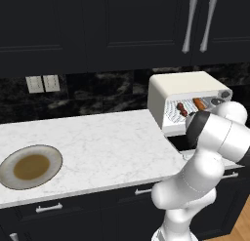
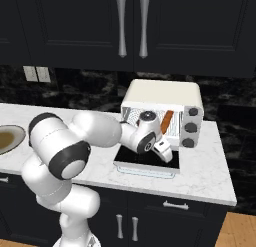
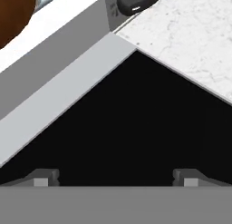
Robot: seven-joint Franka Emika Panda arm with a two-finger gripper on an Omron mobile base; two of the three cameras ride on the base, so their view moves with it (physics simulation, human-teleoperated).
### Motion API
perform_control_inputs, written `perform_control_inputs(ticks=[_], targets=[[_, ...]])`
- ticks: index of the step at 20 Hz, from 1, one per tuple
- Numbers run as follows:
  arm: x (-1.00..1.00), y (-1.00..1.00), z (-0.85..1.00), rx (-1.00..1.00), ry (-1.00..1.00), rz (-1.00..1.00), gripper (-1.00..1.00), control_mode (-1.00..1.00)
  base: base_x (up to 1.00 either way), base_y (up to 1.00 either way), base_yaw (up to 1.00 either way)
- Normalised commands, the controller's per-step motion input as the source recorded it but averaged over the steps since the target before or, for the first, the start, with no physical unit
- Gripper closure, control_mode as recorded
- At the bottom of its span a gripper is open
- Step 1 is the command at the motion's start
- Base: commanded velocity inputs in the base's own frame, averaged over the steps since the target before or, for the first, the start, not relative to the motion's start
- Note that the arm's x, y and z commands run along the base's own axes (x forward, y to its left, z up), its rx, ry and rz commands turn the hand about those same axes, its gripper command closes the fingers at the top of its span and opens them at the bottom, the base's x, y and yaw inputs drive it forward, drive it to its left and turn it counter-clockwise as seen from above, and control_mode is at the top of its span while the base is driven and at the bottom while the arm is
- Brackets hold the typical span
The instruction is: Pick up the kebab skewer and baguette bread, and place them inside the toaster oven. Close the toaster oven door and start by setting the timer.
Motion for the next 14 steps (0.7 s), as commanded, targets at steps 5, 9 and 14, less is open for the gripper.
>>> perform_control_inputs(ticks=[5,9,14], targets=[[0.17,0.01,0.0,0.09,0.0,-0.06,-1.0,-1.0,0.0,0.0,0.0],[0.06,0.04,0.0,0.11,-0.01,-0.06,-1.0,-1.0,0.0,0.0,0.0],[0.49,0.28,0.0,0.05,-0.04,-0.09,-1.0,-1.0,0.0,0.0,0.0]])
